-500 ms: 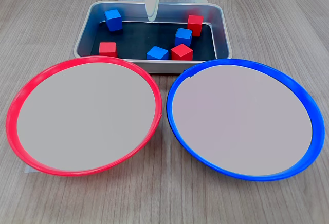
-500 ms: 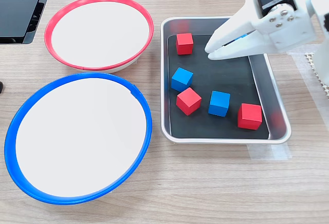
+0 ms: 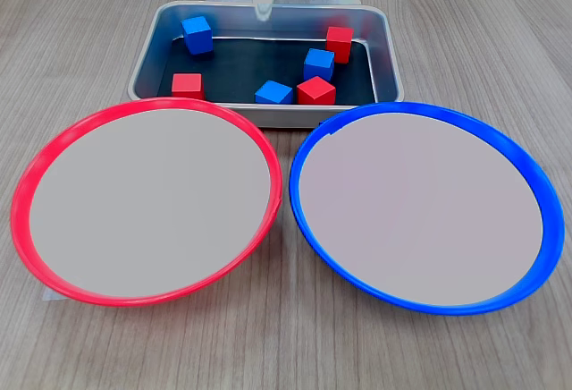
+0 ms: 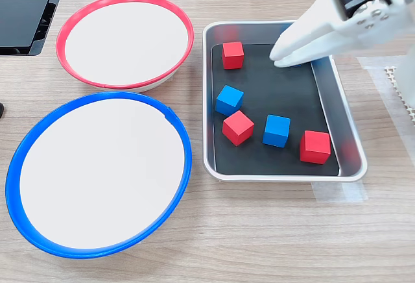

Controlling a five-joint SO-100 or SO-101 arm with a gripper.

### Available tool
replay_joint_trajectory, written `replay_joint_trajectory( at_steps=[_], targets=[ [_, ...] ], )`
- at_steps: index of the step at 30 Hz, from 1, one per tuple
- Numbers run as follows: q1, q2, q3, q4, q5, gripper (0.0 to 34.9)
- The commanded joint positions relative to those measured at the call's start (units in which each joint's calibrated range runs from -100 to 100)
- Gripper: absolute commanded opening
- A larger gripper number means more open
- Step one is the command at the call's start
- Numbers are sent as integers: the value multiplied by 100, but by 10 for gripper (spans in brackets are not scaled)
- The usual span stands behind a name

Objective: Move six blocks from tray to matching dishes

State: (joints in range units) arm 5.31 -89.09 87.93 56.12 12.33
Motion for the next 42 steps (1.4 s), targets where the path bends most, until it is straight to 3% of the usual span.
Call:
replay_joint_trajectory(
  at_steps=[1,2,3,6,11,15,22,30,38,40,42],
  targets=[
    [716,1015,-1524,1359,1382,2],
    [998,1305,-1733,1549,1621,5],
    [1243,1536,-1825,1706,1929,30],
    [1864,1902,-1852,1714,2388,44],
    [2871,2337,-1615,1334,2818,172],
    [3154,2568,-1333,913,2916,190],
    [2947,2866,-1033,368,2857,184],
    [2758,3131,-1051,245,2911,160],
    [2570,3540,-596,-663,2960,149],
    [2495,3548,-486,-787,3009,122],
    [2363,3565,-450,-804,3048,50]
  ],
)
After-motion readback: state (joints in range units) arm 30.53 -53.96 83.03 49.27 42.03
